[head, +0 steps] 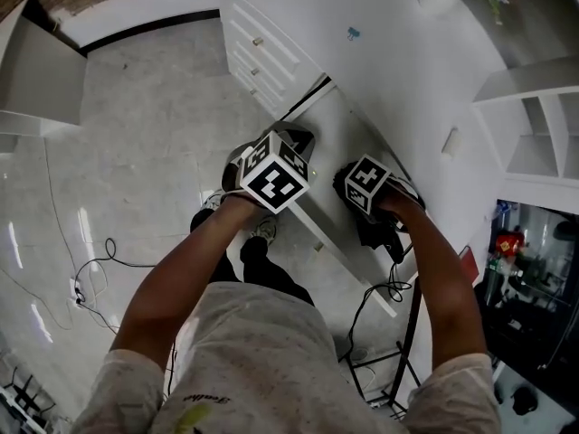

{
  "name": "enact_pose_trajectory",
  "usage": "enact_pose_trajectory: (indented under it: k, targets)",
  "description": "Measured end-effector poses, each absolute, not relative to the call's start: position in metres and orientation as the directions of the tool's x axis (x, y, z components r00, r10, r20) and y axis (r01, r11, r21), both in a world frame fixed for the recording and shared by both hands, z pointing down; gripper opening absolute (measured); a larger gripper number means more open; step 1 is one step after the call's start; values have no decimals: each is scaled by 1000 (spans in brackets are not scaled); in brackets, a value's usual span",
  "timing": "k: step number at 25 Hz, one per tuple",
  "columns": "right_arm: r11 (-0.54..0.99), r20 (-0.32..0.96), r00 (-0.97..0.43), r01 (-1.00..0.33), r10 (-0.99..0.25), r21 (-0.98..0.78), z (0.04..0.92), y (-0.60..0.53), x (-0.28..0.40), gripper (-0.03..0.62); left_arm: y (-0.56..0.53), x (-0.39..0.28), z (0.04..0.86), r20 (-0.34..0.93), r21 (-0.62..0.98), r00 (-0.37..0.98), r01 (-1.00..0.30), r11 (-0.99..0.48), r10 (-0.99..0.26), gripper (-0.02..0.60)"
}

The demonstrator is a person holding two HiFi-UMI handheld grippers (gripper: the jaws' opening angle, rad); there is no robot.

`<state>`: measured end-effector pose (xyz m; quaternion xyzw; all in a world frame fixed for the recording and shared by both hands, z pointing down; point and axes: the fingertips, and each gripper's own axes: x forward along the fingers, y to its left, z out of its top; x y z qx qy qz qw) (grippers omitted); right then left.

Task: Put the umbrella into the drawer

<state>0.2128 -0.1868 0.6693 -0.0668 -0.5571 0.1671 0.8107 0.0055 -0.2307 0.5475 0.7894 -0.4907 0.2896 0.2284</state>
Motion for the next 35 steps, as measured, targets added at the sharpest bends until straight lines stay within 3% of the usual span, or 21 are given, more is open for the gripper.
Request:
enact_pose_trajectory:
  k: [35]
  targets:
    - [919,911,210,-259,355,-298,686,-202,213,255,-200,43,547,737,51,307,-914,-403,-602,-3]
